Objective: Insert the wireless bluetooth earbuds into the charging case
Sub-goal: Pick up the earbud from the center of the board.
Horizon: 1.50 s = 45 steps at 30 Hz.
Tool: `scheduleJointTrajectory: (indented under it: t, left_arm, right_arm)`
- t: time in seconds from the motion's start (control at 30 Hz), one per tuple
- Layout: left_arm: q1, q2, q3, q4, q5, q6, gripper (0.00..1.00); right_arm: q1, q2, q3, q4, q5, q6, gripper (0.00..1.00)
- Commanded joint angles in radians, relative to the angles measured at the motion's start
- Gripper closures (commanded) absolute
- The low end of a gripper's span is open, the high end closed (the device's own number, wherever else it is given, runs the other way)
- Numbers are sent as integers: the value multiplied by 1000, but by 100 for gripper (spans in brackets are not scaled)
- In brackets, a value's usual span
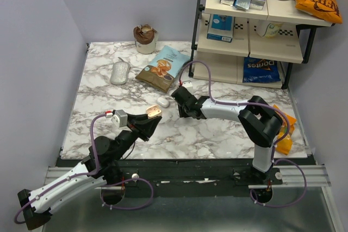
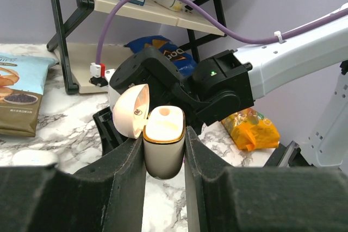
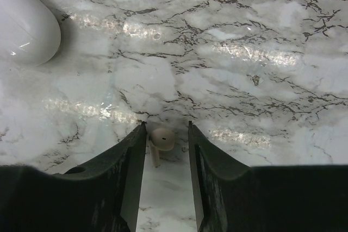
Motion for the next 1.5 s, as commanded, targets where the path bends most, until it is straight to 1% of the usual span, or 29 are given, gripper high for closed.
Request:
scheduleJointTrajectory:
  t: [0.0,0.17,0.33,0.57,0.63,0.77,0.83,0.87,0.93,0.97,1.17,1.3,1.47]
  left_arm:
    - [-8,-24,0,-9,-24,-5,100]
    - [-15,-42,-3,-15,-34,-4,100]
    - [-23,-45,-3,-19,-40,1,100]
    - [-26,-45,-6,-17,-41,2,100]
    - [-28,-45,-6,-17,-43,2,100]
    - [-29,-45,-5,-20,-46,2,100]
    - [-29,-44,-5,-19,-50,1,100]
    - [-29,-42,-5,-19,-52,2,100]
    - [-29,-42,-3,-19,-52,2,100]
    - [-29,-38,-3,-17,-52,1,100]
    - [-29,-30,-3,-15,-55,-2,100]
    - [-31,-27,-6,-11,-55,-4,100]
    - [-31,-3,1,1,-61,5,100]
  right_arm:
    - [27,80,-6,-174,3,15,55]
    - [32,94,16,-188,3,11,56]
    - [31,94,10,-188,-15,17,61]
    - [32,77,-21,-166,-42,34,75]
    - [32,74,-24,-165,-39,37,78]
    - [31,47,-39,-157,-34,43,89]
    - [31,28,-44,-158,-26,46,91]
    - [29,22,-45,-157,-25,49,94]
    - [31,4,-50,-155,-17,54,97]
    - [31,-1,-52,-157,-16,55,99]
    - [29,-51,-79,-123,32,70,99]
    - [29,-125,-140,-16,86,86,99]
    - [29,-226,-180,70,164,63,99]
